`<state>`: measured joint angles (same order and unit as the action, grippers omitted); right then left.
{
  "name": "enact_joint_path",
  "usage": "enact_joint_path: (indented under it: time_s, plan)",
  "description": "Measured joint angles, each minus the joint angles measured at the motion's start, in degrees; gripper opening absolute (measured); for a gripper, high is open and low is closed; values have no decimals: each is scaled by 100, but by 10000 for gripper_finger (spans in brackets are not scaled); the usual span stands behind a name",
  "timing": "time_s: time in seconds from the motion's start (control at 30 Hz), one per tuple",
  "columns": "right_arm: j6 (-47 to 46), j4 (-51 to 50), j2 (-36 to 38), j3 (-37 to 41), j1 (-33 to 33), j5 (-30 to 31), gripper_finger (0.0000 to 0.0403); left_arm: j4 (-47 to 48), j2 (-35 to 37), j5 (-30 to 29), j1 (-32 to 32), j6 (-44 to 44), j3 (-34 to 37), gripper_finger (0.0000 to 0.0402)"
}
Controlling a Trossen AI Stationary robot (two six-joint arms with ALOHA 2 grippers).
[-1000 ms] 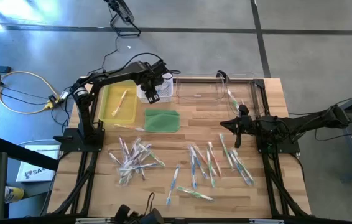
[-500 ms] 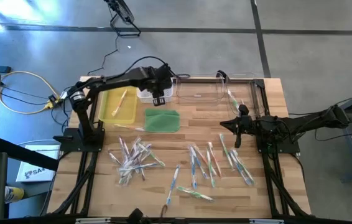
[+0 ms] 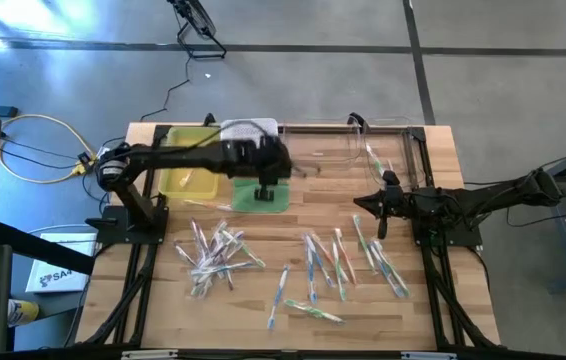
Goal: Pick & Place Toothbrushes
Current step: Put the blue toothbrush into the white bin
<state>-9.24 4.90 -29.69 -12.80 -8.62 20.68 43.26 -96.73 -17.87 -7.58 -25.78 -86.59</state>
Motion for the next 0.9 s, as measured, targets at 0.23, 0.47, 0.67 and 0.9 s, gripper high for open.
enact_joint_path:
  time_s: [0.23, 0.47, 0.67, 0.9]
  plan:
    - [-124, -19, 2, -2, 0, -25, 2, -84, -7, -759, 1190, 35, 5, 122]
    - [-126, -15, 0, 0, 0, -30, 2, -177, 308, -832, 1889, -318, 98, 122]
    - [-170, 14, 2, 0, 1, -225, 2, -1736, 1321, -879, 1956, -206, 1731, 122]
    - [-161, 51, 2, -1, 0, -299, 2, -4038, 2768, -235, 1962, -46, 4056, 122]
